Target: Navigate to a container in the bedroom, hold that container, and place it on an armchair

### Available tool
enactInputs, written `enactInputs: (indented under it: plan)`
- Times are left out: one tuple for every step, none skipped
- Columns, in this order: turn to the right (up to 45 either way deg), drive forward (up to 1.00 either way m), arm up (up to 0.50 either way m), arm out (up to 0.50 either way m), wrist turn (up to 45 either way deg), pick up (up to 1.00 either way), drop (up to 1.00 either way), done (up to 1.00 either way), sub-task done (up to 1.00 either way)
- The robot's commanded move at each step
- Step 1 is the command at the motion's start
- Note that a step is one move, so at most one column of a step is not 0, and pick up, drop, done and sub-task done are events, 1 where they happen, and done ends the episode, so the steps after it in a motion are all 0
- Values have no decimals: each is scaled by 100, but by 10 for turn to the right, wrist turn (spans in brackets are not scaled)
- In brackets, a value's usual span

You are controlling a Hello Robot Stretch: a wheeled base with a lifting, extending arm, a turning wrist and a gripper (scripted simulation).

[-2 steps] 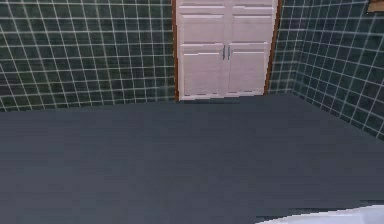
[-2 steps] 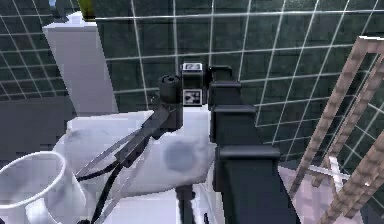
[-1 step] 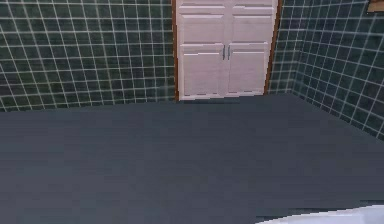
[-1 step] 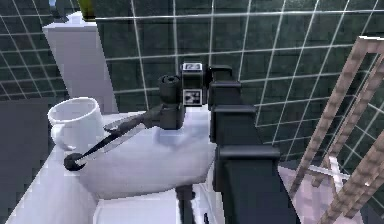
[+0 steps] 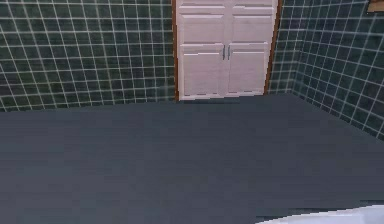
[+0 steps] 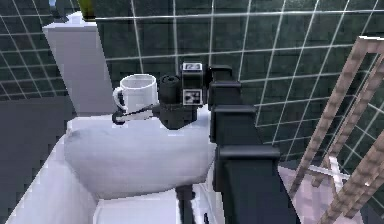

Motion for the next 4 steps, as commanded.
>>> enactInputs:
  plan:
    - [0, 0, 0, 0, 150, 0, 0, 0, 0]
    - [0, 0, -38, 0, 0, 0, 0, 0, 0]
    - [0, 0, -32, 0, 0, 0, 0, 0, 0]
    - [0, 0, 0, 0, 0, 0, 100, 0, 0]
